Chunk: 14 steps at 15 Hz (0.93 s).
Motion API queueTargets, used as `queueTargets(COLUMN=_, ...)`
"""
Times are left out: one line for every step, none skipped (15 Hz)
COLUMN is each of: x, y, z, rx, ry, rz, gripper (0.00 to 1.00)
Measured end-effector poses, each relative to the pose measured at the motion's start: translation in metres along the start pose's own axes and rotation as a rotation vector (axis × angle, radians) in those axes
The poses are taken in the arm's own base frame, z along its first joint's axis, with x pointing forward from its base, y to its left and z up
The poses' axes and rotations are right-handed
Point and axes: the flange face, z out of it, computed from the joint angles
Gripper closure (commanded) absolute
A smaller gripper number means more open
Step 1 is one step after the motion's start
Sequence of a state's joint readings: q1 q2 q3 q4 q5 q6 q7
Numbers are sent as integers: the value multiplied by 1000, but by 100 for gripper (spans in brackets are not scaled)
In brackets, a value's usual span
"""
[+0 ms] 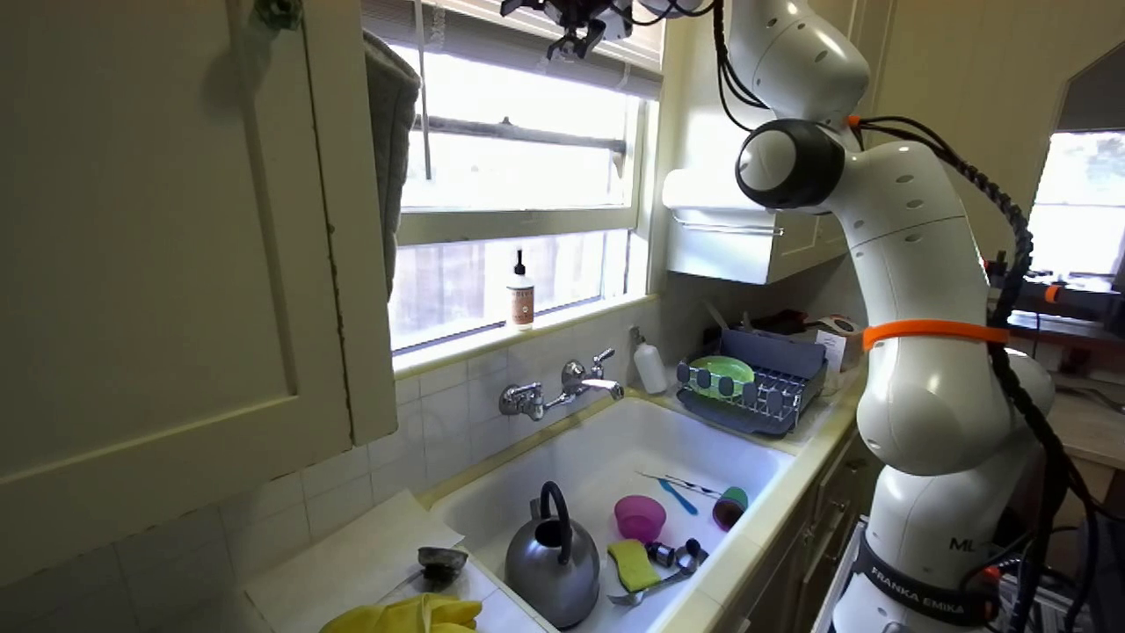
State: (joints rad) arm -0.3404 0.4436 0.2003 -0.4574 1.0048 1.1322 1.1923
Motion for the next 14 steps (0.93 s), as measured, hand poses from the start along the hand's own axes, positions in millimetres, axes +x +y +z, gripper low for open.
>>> queueTargets(x=0, y=5, z=-3, rx=-17, ry=-20, rz=-17, gripper=0)
queueTargets(x=0, y=10, z=-5, rx=-34, ry=-41, rz=-39, gripper=0)
queueTargets(x=0, y=14, z=-6, rx=-48, ry=-59, rz=-65, gripper=0)
queueTargets(x=0, y=17, z=-8, rx=-59, ry=-74, rz=-92, gripper=0)
queueTargets(x=1, y=19, z=-8, rx=-64, ry=-83, rz=-120, gripper=0)
queueTargets(x=2, y=21, z=-8, rx=-69, ry=-90, rz=-148, gripper=0)
queueTargets(x=3, y=22, z=-8, rx=-72, ry=-93, rz=-176, gripper=0)
queueTargets(x=5, y=22, z=-7, rx=-71, ry=-96, rz=-206, gripper=0)
queueTargets(x=6, y=22, z=-7, rx=-72, ry=-98, rz=-237, gripper=0)
queueTargets(x=7, y=23, z=-6, rx=-72, ry=-102, rz=-268, gripper=0)
queueTargets(x=9, y=23, z=-6, rx=-72, ry=-105, rz=-294, gripper=0)
queueTargets(x=12, y=24, z=-5, rx=-71, ry=-108, rz=-317, gripper=0)
queueTargets(x=14, y=24, z=-5, rx=-71, ry=-111, rz=-334, gripper=0)
queueTargets(x=16, y=25, z=-4, rx=-72, ry=-114, rz=-350, gripper=0)
